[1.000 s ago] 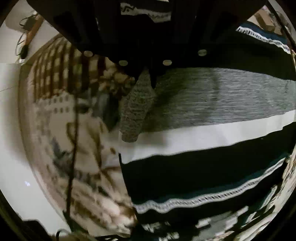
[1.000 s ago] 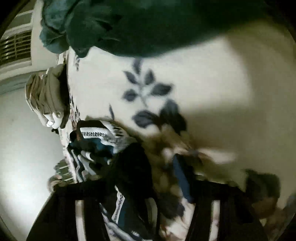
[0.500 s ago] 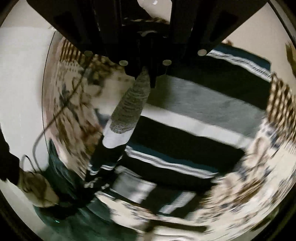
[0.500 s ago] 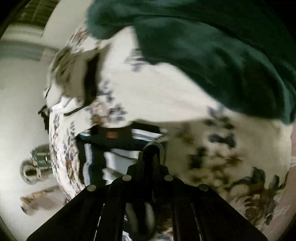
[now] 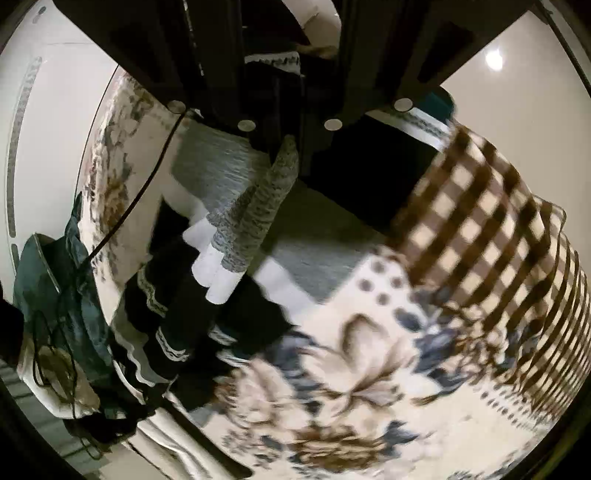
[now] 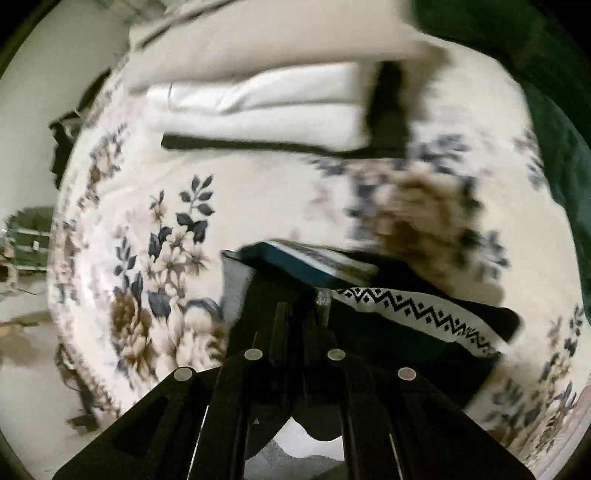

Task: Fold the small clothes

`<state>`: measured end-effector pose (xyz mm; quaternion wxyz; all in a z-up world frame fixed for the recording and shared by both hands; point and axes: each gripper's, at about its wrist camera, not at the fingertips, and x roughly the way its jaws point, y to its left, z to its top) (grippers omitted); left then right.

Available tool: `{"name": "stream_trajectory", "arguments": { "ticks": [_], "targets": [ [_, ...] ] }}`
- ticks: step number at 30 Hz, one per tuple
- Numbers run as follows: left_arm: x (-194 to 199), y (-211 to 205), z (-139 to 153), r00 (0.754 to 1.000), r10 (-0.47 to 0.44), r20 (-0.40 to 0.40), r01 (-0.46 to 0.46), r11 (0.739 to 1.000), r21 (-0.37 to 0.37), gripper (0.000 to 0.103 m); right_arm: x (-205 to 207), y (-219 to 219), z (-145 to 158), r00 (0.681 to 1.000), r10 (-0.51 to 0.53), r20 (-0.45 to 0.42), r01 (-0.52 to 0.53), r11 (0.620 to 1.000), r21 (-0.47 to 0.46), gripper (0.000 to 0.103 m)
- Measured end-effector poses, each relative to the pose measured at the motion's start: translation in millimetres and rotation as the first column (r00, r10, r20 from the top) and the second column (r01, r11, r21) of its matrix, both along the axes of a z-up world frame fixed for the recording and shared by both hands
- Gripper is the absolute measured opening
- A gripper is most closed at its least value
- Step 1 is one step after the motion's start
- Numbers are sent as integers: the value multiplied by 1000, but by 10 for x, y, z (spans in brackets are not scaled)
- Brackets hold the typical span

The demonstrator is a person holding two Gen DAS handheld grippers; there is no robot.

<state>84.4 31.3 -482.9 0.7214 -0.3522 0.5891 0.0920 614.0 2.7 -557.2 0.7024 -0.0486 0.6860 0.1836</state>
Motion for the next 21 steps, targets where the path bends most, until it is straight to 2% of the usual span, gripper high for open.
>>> {"name": "stream_trajectory", "arguments": {
  "ticks": [3, 5, 6, 7, 8, 9, 10, 13, 16, 18, 21],
  "targets": [
    [-44, 214, -178, 1000, -6, -18, 5, 999, -39, 5, -26, 347, -222, 1000, 14, -5, -14, 999, -46, 5],
    [-60, 367, -357, 998, -40, -41, 35, 993, -111, 8, -37, 515, -381, 1000, 12, -27, -14, 998, -65, 6],
    [-75, 443, -439, 997, -47, -66, 38, 991, -131, 10, -44, 568, -478, 998, -2, -71, -2, 998, -59, 10],
    [-112, 544, -500, 996, -41, -83, 28, 988, -151, 13, -61, 588, -514, 995, -16, -95, 11, 998, -55, 22],
    [-163, 642, -527, 996, -33, -87, 18, 985, -172, 17, -97, 577, -522, 993, -29, -115, 24, 999, -42, 30],
    [-199, 727, -535, 995, -29, -92, 12, 983, -182, 33, -210, 535, -463, 991, -38, -127, 37, 999, -10, 41],
    [-246, 830, -534, 994, -26, -102, 8, 984, -180, 49, -327, 493, -399, 991, -33, -129, 35, 999, 11, 48],
    [-380, 1071, -455, 993, -36, -113, 18, 987, -161, 52, -975, 256, -118, 990, 41, -136, -33, 998, 59, 48],
    [-412, 1153, -398, 992, -59, -116, 38, 984, -172, 52, -1827, -141, -4, 981, 89, -172, -82, 996, 44, 48],
    [-372, 1131, -389, 989, -93, -115, 73, 983, -167, 52, -2392, -431, -62, 972, 88, -219, -86, 996, 20, 48],
    [-199, 978, -395, 983, -135, -123, 115, 981, -159, 52, -3293, -904, -340, 960, 44, -278, -61, 997, -54, 48]
  ]
}}
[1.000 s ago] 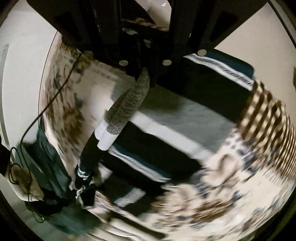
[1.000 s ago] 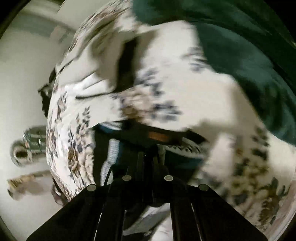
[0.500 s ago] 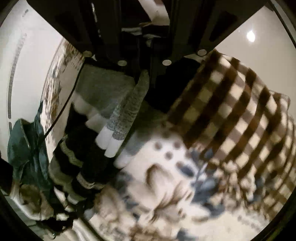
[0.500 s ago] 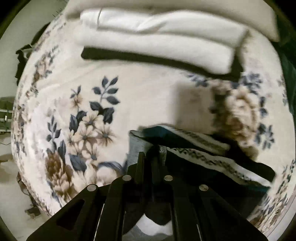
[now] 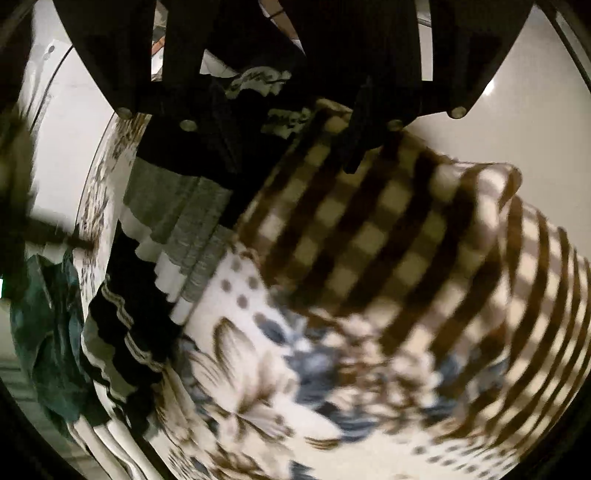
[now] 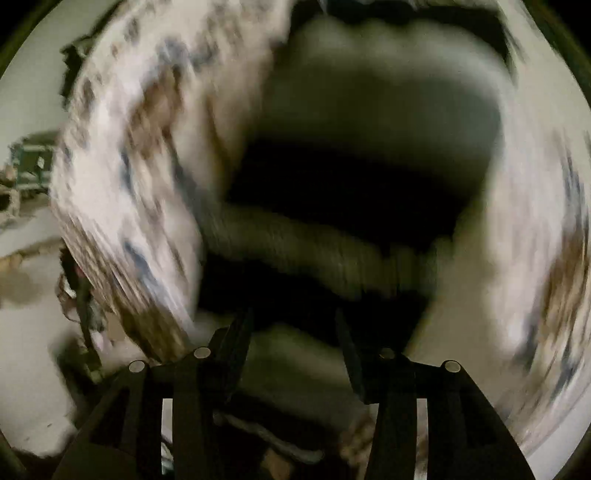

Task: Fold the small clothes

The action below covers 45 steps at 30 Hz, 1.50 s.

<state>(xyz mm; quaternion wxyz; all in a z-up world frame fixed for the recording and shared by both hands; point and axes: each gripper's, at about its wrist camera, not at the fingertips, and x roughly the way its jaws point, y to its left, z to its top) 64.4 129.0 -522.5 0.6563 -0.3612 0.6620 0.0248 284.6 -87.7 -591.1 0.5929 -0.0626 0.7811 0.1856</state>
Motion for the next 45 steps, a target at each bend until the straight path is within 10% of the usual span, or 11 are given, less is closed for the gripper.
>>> {"name": "stream_trajectory", "arguments": {
  "ticks": [7, 13, 20, 21, 22, 26, 28, 35, 40, 43, 45],
  "targets": [
    [770, -139, 328, 992, -82, 97, 76, 995, 63, 52, -440, -859, -330, 949, -313, -29, 314, 946, 78, 48],
    [2196, -63, 619, 948, -157, 277, 122, 983, 141, 52, 560, -1262, -29, 859, -487, 158, 447, 864, 234, 65],
    [4010, -178, 129, 931, -193, 310, 173, 981, 90, 52, 2047, -1319, 215, 767, -589, 255, 501, 798, 337, 65],
    [4191, -228, 33, 932, -216, 291, 195, 976, 99, 47, 2209, -1288, 236, 755, -597, 272, 507, 794, 334, 65],
    [4324, -287, -19, 922, -240, 302, 216, 970, 111, 18, 2379, -1274, 259, 740, -606, 292, 513, 789, 338, 65],
    [4448, -483, 84, 855, -364, 369, 301, 928, 220, 3, 2812, -1153, 182, 732, -609, 306, 524, 790, 317, 54],
    [4413, -424, 150, 851, -352, 389, 278, 932, 233, 3, 2896, -1149, 186, 725, -603, 332, 531, 797, 287, 8],
    [4626, -142, 55, 870, -308, 384, 234, 945, 227, 3, 3073, -1054, 217, 705, -593, 389, 507, 805, 310, 7],
    [4756, -101, -220, 911, -295, 290, 265, 954, 138, 10, 3222, -999, -98, 779, -564, 275, 518, 826, 223, 19],
    [4528, -72, -9, 883, -343, 321, 295, 937, 188, 54, 2903, -1105, 161, 780, -573, 251, 497, 812, 306, 54],
    [4252, -35, 107, 873, -352, 337, 306, 934, 184, 63, 2503, -1217, 356, 793, -566, 228, 475, 807, 350, 54]
  ]
}}
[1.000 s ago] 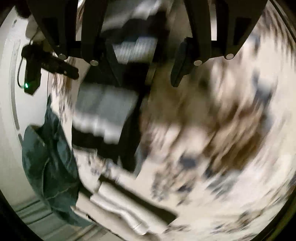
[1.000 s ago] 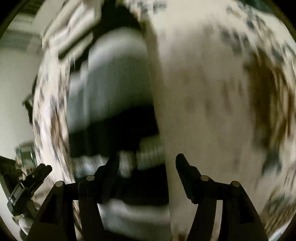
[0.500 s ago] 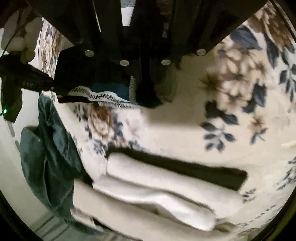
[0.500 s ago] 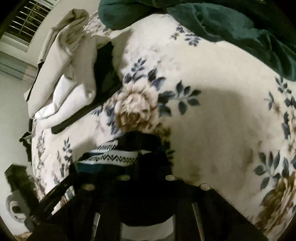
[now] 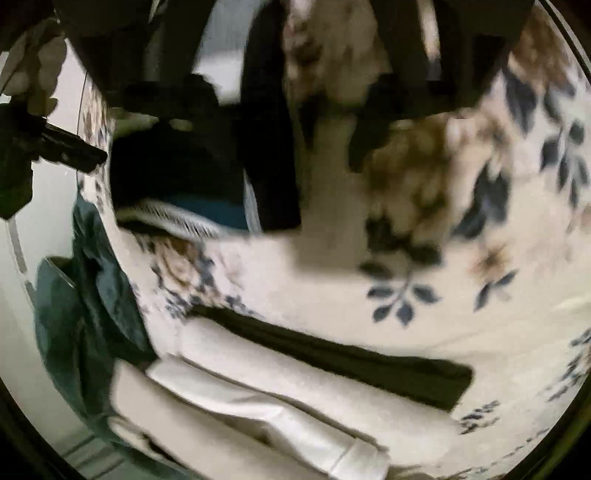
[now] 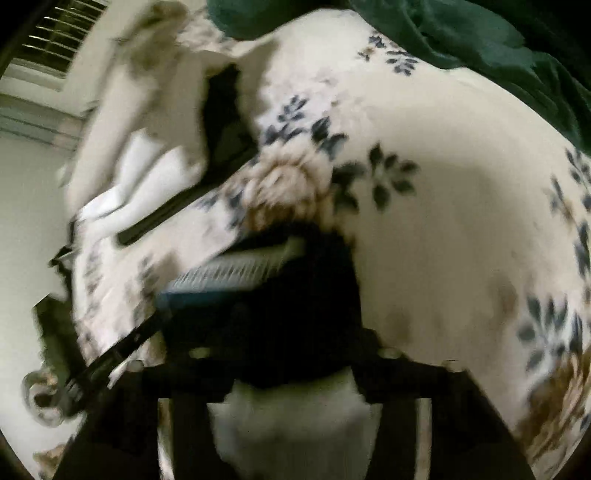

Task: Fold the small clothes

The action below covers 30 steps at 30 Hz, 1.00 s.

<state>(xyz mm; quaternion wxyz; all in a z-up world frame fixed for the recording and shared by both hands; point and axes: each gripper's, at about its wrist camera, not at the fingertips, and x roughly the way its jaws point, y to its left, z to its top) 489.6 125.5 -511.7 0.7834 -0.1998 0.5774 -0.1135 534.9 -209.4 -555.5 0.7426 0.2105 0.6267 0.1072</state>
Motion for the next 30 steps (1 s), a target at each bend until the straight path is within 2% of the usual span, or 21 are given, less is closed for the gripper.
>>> {"name": "stream_trajectory", "arguments": {
  "ticks": [2, 3, 8, 10, 12, 15, 17, 21, 23, 24, 26, 27, 29, 30],
  "targets": [
    [-265, -3, 76, 1000, -3, -17, 3, 1000, -18, 63, -470, -97, 114, 998, 42, -39, -41, 999, 36, 54],
    [-525, -10, 172, 1000, 4, -18, -4, 1000, -27, 63, -712, -148, 149, 997, 54, -53, -51, 997, 54, 54],
    [-1676, -306, 500, 998, -39, -41, 39, 999, -14, 63, -2003, -258, 72, 972, 127, -199, -109, 989, 99, 54],
    [-2172, -477, 543, 996, -62, -71, 64, 998, 26, 63, -2525, -253, -45, 954, 143, -265, -112, 985, 129, 54],
    [-2604, -586, 544, 993, -45, -109, 52, 997, 59, 63, -2981, -210, -206, 941, 138, -308, -78, 977, 198, 54],
    [-3203, -575, 544, 987, 29, -159, -18, 997, 72, 63, -3371, 16, -487, 939, 148, -309, -68, 965, 254, 54],
    [-3556, -514, 535, 978, 87, -190, -72, 994, 85, 63, -3540, 229, -713, 938, 167, -305, -91, 965, 247, 54],
    [-4105, -263, 556, 950, 215, -227, -196, 975, 104, 63, -3945, 657, -1007, 913, 236, -332, -149, 952, 267, 54],
    [-4275, -167, 587, 942, 246, -230, -225, 968, 111, 63, -4255, 912, -984, 882, 338, -327, -242, 923, 299, 54],
    [-4339, -134, 595, 939, 253, -234, -233, 966, 112, 63, -4450, 1043, -958, 853, 402, -333, -298, 898, 323, 54],
    [-4445, -97, 592, 935, 260, -240, -239, 964, 112, 63, -4715, 1089, -895, 828, 447, -340, -326, 876, 357, 54],
    [-4475, -97, 577, 934, 263, -243, -241, 964, 114, 63, -4772, 1056, -868, 831, 441, -339, -315, 875, 366, 54],
    [-4499, -126, 518, 935, 256, -247, -241, 966, 87, 63, -4855, 850, -739, 862, 396, -317, -284, 894, 345, 54],
    [-4497, -165, 474, 936, 251, -249, -239, 968, 79, 63, -4866, 673, -649, 887, 354, -297, -262, 915, 307, 54]
  ]
}}
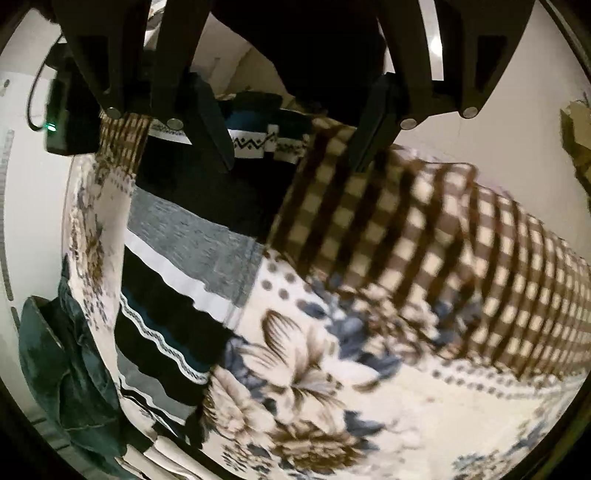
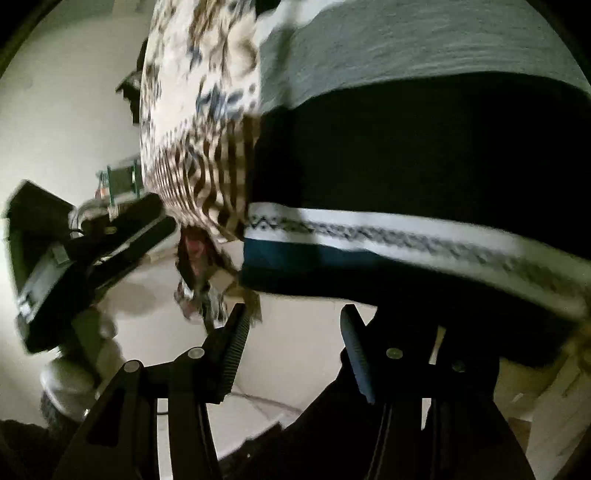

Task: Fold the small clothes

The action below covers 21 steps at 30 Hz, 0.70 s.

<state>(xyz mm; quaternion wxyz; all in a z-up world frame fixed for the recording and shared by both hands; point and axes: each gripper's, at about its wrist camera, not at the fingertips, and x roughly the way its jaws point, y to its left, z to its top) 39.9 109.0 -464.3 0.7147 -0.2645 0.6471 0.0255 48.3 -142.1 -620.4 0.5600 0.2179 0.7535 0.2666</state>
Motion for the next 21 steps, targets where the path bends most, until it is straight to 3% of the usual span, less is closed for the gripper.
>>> {"name": "stream_trajectory", "arguments": {
  "ticks": [4, 8, 13, 19, 21],
  "targets": [
    [162, -205, -306, 999, -33, -10, 33, 999, -41, 63, 94, -675, 158, 983, -164, 80, 173, 977, -127, 54],
    [354, -384, -646, 997, -67, -30, 66, 997, -46, 63, 264, -1145, 24, 957, -278, 87, 290, 937, -193, 59],
    [355, -370, -909, 996, -89, -31, 87, 994, -64, 63, 434, -1212, -415, 953, -303, 14, 302, 939, -163, 60],
    [283, -259, -887, 993, -120, 17, 121, 986, -115, 63, 484, -1046, -653, 941, -333, -62, 329, 942, -61, 60],
    [238, -200, -827, 994, -101, 37, 104, 990, -92, 63, 490, -928, -708, 942, -327, -81, 325, 945, -31, 60]
  ]
}}
